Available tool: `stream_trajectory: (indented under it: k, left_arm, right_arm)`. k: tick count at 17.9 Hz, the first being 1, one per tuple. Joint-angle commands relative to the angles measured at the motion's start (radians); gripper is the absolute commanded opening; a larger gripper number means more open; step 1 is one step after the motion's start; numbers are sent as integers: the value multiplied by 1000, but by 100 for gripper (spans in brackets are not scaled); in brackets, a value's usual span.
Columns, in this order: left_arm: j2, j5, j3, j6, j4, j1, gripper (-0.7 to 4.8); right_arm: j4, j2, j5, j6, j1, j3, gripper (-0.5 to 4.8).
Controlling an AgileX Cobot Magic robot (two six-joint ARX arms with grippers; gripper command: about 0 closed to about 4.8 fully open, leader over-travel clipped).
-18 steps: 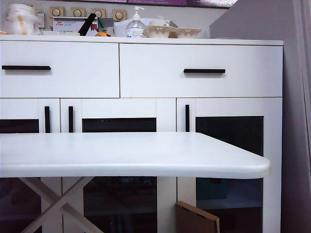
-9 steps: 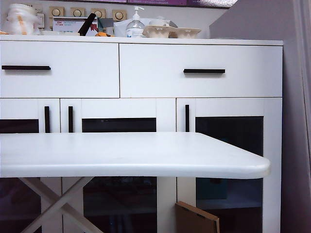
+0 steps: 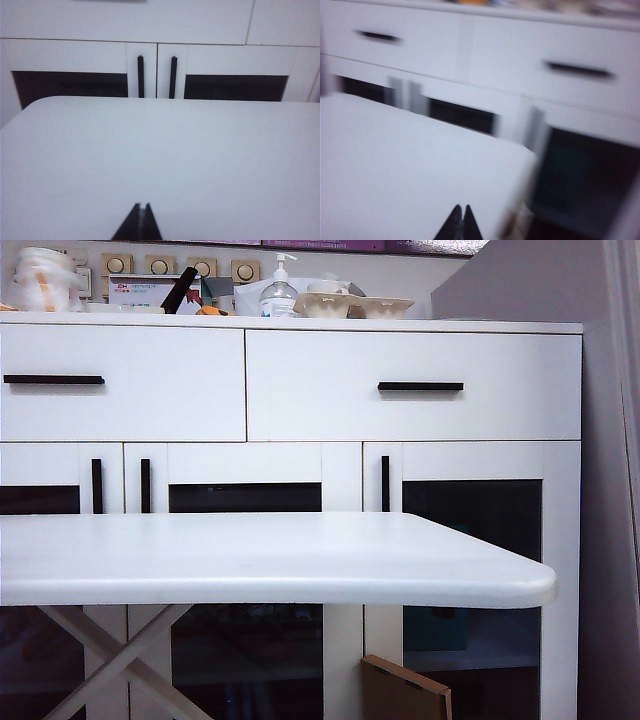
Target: Pick up a can of beer from the white table, open the left drawer, place the beer inside the drawer, and finally close the drawer.
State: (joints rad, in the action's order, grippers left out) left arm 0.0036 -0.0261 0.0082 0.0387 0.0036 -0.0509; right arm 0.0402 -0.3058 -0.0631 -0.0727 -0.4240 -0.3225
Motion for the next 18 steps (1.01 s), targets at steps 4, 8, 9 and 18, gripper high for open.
stream_trajectory:
  k: [4, 8, 9, 18]
  left_arm:
    - [0, -4, 2, -2, 11, 0, -5]
    - [0, -4, 1, -2, 9, 0, -5]
    - [1, -4, 1, -2, 9, 0, -5]
    - [0, -4, 2, -2, 5, 0, -5]
  right_arm:
    - [18, 191, 2, 2, 180, 222, -5]
    - [16, 303, 23, 2, 247, 296, -5]
    - [10, 303, 29, 2, 272, 302, -5]
    - [-21, 303, 174, 76, 354, 318, -5]
